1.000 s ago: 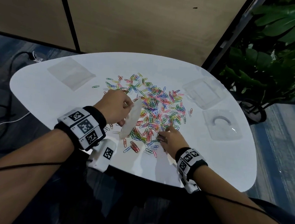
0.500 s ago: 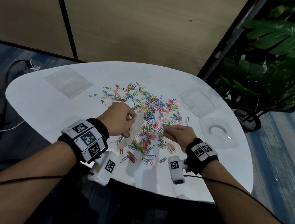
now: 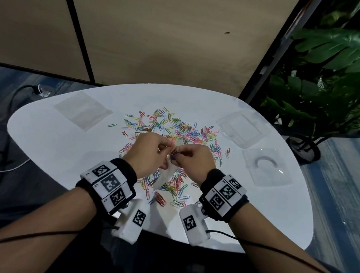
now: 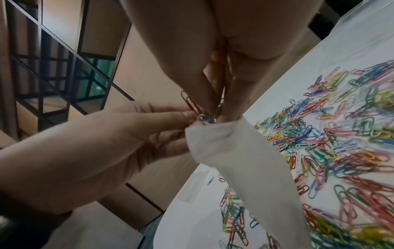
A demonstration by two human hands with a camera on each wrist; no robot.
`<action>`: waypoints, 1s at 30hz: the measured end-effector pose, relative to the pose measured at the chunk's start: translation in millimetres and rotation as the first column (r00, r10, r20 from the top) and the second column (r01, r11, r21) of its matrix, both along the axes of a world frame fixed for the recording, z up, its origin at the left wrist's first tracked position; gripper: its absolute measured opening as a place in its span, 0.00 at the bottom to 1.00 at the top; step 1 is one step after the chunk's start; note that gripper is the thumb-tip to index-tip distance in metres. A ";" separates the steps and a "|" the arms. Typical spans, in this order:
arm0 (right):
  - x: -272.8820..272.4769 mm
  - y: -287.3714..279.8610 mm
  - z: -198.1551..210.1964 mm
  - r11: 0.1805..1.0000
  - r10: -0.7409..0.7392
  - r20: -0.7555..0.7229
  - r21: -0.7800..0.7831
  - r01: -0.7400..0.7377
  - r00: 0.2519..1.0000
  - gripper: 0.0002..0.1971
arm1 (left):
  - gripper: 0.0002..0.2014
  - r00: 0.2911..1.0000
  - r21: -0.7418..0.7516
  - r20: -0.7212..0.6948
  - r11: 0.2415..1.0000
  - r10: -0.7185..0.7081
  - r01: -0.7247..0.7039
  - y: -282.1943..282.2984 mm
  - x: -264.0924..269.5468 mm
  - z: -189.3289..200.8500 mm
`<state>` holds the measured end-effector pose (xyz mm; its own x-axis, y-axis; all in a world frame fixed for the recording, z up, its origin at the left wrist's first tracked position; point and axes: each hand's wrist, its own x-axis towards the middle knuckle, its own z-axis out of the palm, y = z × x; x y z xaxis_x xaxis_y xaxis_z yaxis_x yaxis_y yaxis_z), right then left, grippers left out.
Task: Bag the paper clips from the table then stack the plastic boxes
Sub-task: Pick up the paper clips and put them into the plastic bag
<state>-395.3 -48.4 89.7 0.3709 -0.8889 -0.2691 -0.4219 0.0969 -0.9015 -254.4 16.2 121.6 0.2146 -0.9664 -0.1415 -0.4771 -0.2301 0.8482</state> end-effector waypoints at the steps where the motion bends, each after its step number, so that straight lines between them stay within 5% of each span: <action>1: 1.5 -0.5 -0.4 1.000 0.017 -0.029 -0.016 -0.018 0.999 0.08 | 0.09 1.000 -0.002 -0.017 1.000 0.009 -0.009 -0.7 0.7 0.3; 6: 6.9 1.3 1.9 0.982 0.162 -0.205 -0.059 -0.177 0.965 0.19 | 0.12 1.000 -0.003 0.010 1.000 -0.007 0.007 -1.9 3.9 -1.8; 13: 10.5 2.8 13.2 0.901 0.147 -0.387 -0.328 -0.285 0.910 0.08 | 0.12 0.997 -0.037 0.061 0.998 -0.040 0.042 3.5 5.1 4.1; 19: 8.7 3.2 18.4 0.827 0.303 -0.486 -0.293 -0.480 0.820 0.17 | 0.13 0.997 -0.043 0.063 0.998 -0.041 0.044 5.9 8.7 1.5; 22: 2.7 4.6 27.8 0.804 0.320 -0.386 -0.372 -0.464 0.865 0.18 | 0.13 0.997 -0.056 0.074 0.998 -0.037 0.041 5.7 12.7 0.2; 24: -7.5 3.5 32.3 0.890 0.240 -0.166 -0.355 -0.285 0.957 0.15 | 0.13 0.997 -0.065 0.080 0.998 -0.022 0.027 7.7 18.5 0.7; 26: -24.6 2.6 28.5 0.938 0.133 -0.118 -0.306 -0.163 0.984 0.12 | 0.14 0.995 -0.078 0.102 0.997 0.000 0.008 13.2 27.6 2.8; 28: -49.4 2.3 8.7 0.954 0.111 -0.382 -0.219 -0.207 0.917 0.10 | 0.14 0.988 -0.095 0.155 0.995 0.023 -0.008 22.0 38.6 7.9; 30: -72.7 9.0 -22.2 0.951 0.203 -0.726 -0.014 -0.310 0.657 0.29 | 0.13 0.985 -0.103 0.164 0.994 0.053 -0.037 33.2 50.9 13.4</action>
